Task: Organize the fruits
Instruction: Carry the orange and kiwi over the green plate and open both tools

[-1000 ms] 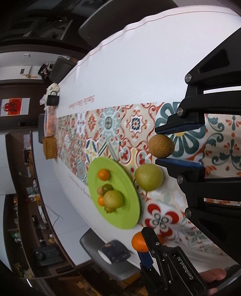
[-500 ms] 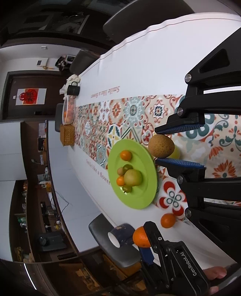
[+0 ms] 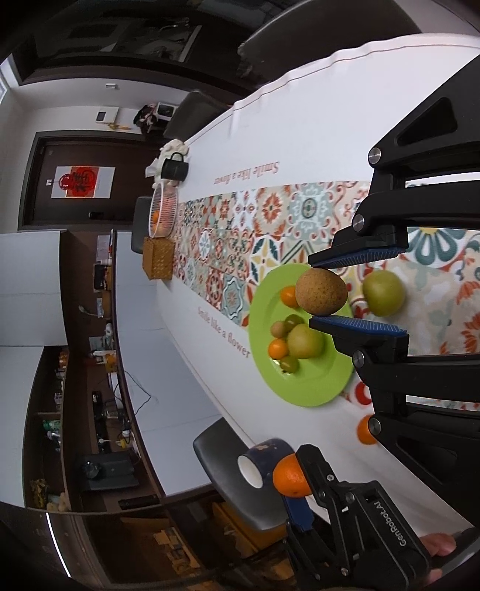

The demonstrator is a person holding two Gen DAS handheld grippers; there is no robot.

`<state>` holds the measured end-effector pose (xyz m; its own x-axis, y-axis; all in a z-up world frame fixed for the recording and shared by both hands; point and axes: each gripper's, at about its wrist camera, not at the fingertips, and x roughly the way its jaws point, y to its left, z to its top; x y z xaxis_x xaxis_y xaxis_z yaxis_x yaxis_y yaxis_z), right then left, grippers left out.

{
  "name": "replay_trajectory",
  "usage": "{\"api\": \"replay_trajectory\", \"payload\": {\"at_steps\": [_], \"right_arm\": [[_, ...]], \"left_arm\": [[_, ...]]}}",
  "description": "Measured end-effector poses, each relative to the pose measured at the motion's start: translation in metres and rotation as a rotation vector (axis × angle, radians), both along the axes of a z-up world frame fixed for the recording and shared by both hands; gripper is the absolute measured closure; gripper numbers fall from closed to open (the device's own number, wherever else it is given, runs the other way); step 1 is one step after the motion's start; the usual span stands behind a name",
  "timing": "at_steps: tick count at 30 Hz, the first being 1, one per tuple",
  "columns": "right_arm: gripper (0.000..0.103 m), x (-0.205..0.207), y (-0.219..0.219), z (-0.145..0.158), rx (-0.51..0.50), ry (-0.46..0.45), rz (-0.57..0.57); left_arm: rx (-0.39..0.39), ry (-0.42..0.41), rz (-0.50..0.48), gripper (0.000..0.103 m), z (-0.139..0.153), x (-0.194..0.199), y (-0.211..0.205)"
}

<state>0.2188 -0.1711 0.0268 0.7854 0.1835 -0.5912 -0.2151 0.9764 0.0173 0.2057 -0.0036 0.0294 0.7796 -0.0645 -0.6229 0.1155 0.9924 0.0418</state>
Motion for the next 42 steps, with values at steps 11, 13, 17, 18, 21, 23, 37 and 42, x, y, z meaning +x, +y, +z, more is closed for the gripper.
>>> {"api": "replay_trajectory", "payload": {"at_steps": [11, 13, 17, 18, 21, 23, 37, 42], "right_arm": [[0.076, 0.044, 0.02, -0.008, -0.03, 0.029, 0.019], [0.076, 0.05, 0.023, -0.012, -0.038, 0.041, 0.02], [0.076, 0.069, 0.029, -0.025, -0.036, 0.09, 0.037], [0.076, 0.073, 0.031, -0.029, -0.04, 0.101, 0.041], [0.076, 0.086, 0.036, -0.038, -0.06, 0.125, 0.051], [0.076, 0.093, 0.038, -0.043, -0.065, 0.142, 0.056], [0.076, 0.127, 0.044, -0.071, -0.105, 0.213, 0.076], [0.072, 0.13, 0.045, -0.075, -0.093, 0.216, 0.083]], "left_arm": [[0.031, 0.027, -0.002, 0.061, -0.012, 0.044, 0.015], [0.034, 0.038, 0.0, 0.061, -0.017, 0.053, 0.018], [0.035, 0.069, -0.003, 0.061, -0.029, 0.07, 0.022], [0.036, 0.077, -0.004, 0.061, -0.032, 0.075, 0.023], [0.033, 0.105, -0.007, 0.061, -0.041, 0.088, 0.024], [0.032, 0.122, -0.011, 0.061, -0.047, 0.094, 0.025], [0.043, 0.209, -0.025, 0.061, -0.081, 0.128, 0.025], [0.033, 0.222, -0.02, 0.053, -0.081, 0.131, 0.025]]}}
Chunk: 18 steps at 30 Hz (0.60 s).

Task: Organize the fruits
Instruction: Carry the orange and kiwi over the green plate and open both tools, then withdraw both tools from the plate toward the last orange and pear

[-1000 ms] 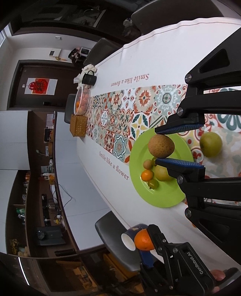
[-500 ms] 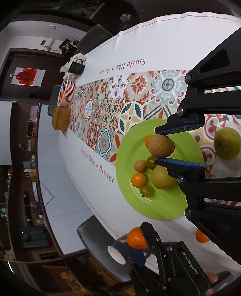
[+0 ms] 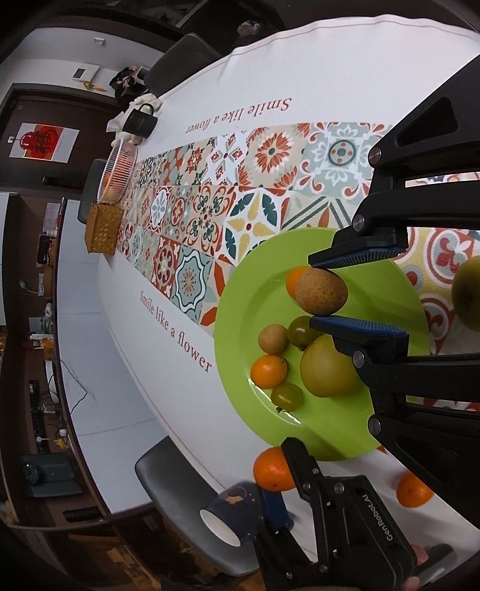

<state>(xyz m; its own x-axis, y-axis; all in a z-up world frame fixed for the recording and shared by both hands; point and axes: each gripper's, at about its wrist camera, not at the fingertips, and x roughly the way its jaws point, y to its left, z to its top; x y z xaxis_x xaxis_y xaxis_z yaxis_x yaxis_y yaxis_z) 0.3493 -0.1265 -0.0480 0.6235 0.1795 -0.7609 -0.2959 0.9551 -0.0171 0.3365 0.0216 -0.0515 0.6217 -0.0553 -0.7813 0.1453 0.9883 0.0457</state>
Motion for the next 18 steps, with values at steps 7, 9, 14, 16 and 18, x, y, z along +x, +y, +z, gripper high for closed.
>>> {"api": "replay_trajectory", "payload": {"at_steps": [7, 9, 14, 16, 18], "right_arm": [[0.061, -0.013, -0.006, 0.011, 0.029, -0.03, -0.008], [0.061, -0.021, -0.008, 0.017, 0.037, -0.046, -0.012], [0.058, -0.043, -0.01, 0.033, 0.04, -0.093, -0.018], [0.055, -0.052, -0.011, 0.039, 0.039, -0.111, -0.02], [0.054, -0.063, -0.011, 0.044, 0.041, -0.128, -0.016]], "left_arm": [[-0.008, -0.057, 0.006, 0.048, 0.022, -0.019, -0.001], [-0.018, -0.073, 0.014, 0.047, 0.03, -0.028, 0.0], [-0.034, -0.102, 0.031, 0.043, 0.047, -0.049, 0.0], [-0.033, -0.112, 0.036, 0.042, 0.052, -0.058, 0.001], [-0.034, -0.119, 0.044, 0.039, 0.056, -0.066, 0.001]]}}
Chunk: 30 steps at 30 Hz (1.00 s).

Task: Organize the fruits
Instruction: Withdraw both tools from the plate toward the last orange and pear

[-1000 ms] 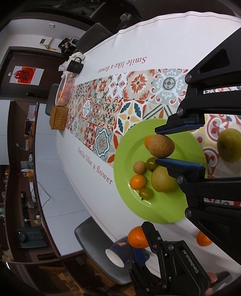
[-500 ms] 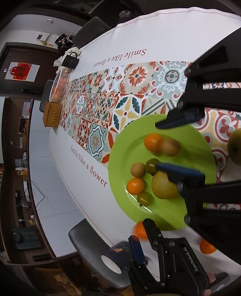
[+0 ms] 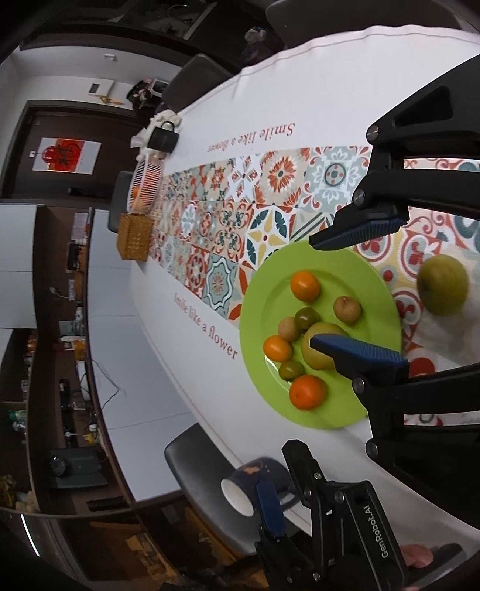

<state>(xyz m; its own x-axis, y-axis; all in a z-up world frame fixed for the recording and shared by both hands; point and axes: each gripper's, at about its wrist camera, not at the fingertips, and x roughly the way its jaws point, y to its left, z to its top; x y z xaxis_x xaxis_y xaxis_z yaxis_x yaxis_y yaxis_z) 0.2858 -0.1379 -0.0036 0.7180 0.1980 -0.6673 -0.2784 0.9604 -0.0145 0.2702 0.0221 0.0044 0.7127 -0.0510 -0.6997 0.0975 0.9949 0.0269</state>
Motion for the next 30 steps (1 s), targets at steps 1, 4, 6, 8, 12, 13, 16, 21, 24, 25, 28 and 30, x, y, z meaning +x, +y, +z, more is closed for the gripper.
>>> {"api": "replay_trajectory", "payload": {"at_steps": [1, 4, 6, 8, 12, 13, 16, 21, 24, 25, 28, 30], "right_arm": [[0.053, -0.003, 0.0, 0.002, 0.0, -0.004, 0.001], [0.049, -0.018, 0.001, 0.007, 0.0, -0.021, 0.002], [0.048, -0.027, 0.002, 0.008, -0.005, -0.027, 0.003], [0.045, -0.036, 0.001, 0.009, -0.007, -0.033, 0.001], [0.04, -0.052, 0.0, 0.011, -0.01, -0.048, -0.012], [0.038, -0.056, -0.001, 0.012, -0.01, -0.049, -0.017], [0.034, -0.065, -0.004, 0.013, -0.01, -0.06, -0.034], [0.029, -0.074, -0.007, 0.011, -0.017, -0.066, -0.061], [0.027, -0.077, -0.011, 0.006, -0.004, -0.051, -0.078], [0.027, -0.078, -0.012, 0.004, 0.002, -0.045, -0.079], [0.027, -0.082, -0.015, -0.005, -0.008, -0.027, -0.084], [0.027, -0.084, -0.017, -0.01, -0.012, -0.015, -0.088]], "left_arm": [[-0.004, -0.003, 0.004, 0.039, 0.002, -0.006, 0.0], [-0.008, -0.009, 0.015, 0.038, 0.005, -0.019, 0.002], [-0.003, -0.01, 0.023, 0.037, 0.007, -0.027, 0.004], [0.002, -0.014, 0.031, 0.037, 0.008, -0.033, 0.005], [0.003, -0.026, 0.065, 0.033, 0.014, -0.054, 0.01], [0.005, -0.029, 0.073, 0.033, 0.014, -0.057, 0.01], [0.024, -0.042, 0.092, 0.029, 0.015, -0.071, 0.013], [0.026, -0.034, 0.113, 0.024, 0.009, -0.086, 0.018], [0.018, -0.008, 0.115, 0.024, 0.0, -0.092, 0.018], [0.018, 0.004, 0.113, 0.024, -0.005, -0.094, 0.018], [0.018, 0.029, 0.11, 0.023, -0.014, -0.098, 0.015], [0.017, 0.044, 0.108, 0.022, -0.021, -0.1, 0.013]]}}
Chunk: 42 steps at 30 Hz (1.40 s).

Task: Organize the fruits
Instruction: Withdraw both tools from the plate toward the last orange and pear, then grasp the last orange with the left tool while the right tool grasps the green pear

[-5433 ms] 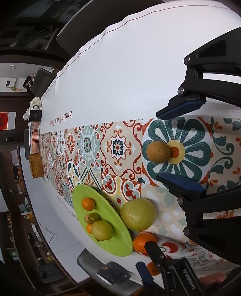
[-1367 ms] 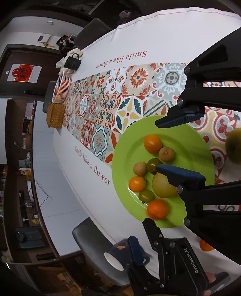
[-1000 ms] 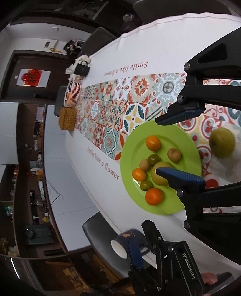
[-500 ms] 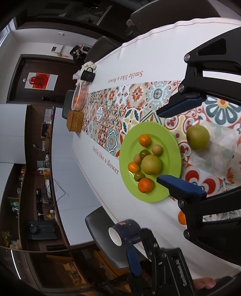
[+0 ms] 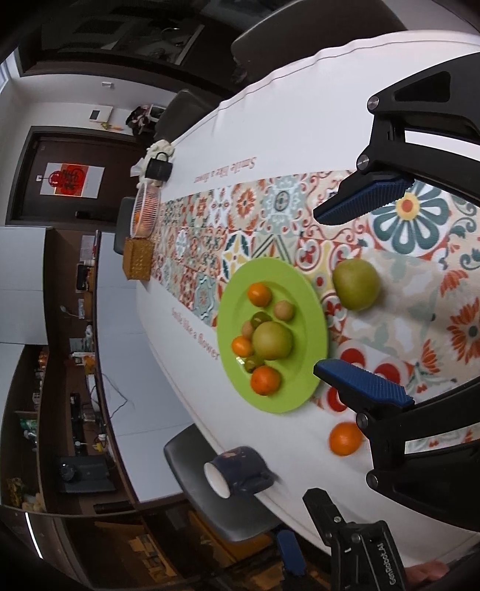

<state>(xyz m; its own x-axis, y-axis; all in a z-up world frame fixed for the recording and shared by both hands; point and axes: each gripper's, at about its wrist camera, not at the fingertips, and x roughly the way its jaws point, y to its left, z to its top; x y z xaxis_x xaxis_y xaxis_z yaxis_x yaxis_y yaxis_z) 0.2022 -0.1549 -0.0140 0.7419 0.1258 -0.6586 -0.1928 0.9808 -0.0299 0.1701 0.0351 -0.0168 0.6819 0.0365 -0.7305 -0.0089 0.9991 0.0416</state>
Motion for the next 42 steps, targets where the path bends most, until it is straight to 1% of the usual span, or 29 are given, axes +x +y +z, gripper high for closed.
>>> {"api": "replay_trajectory", "payload": {"at_steps": [6, 15, 20, 24, 29, 33, 35, 38, 39, 40, 42], "right_arm": [[0.027, -0.002, -0.006, -0.019, -0.004, 0.052, -0.01], [0.027, 0.004, -0.011, -0.047, -0.022, 0.12, -0.028], [0.027, 0.012, -0.013, -0.057, -0.034, 0.136, -0.029], [0.027, 0.019, -0.011, -0.064, -0.052, 0.148, -0.026], [0.028, 0.027, -0.01, -0.069, -0.05, 0.156, -0.013], [0.028, 0.034, -0.009, -0.073, -0.049, 0.165, -0.013], [0.03, 0.038, -0.01, -0.074, -0.046, 0.167, -0.016], [0.036, 0.042, -0.009, -0.077, -0.045, 0.178, -0.01], [0.037, 0.043, -0.009, -0.078, -0.043, 0.18, -0.006], [0.037, 0.044, -0.008, -0.078, -0.04, 0.179, -0.004], [0.043, 0.045, -0.005, -0.078, -0.037, 0.173, 0.013]], "left_arm": [[0.001, 0.054, -0.006, 0.022, -0.022, -0.002, -0.004], [0.013, 0.12, -0.021, 0.023, -0.051, 0.007, -0.009], [0.017, 0.138, -0.03, 0.023, -0.063, 0.015, -0.009], [0.019, 0.144, -0.034, 0.023, -0.069, 0.023, -0.009], [0.016, 0.153, -0.039, 0.023, -0.074, 0.031, -0.01], [0.015, 0.161, -0.043, 0.029, -0.077, 0.036, -0.012], [0.007, 0.164, -0.045, 0.032, -0.078, 0.038, -0.012], [-0.009, 0.169, -0.052, 0.04, -0.08, 0.041, -0.013], [-0.017, 0.17, -0.058, 0.044, -0.081, 0.041, -0.013], [-0.02, 0.171, -0.061, 0.046, -0.082, 0.043, -0.014], [-0.025, 0.173, -0.063, 0.054, -0.083, 0.044, -0.015]]}}
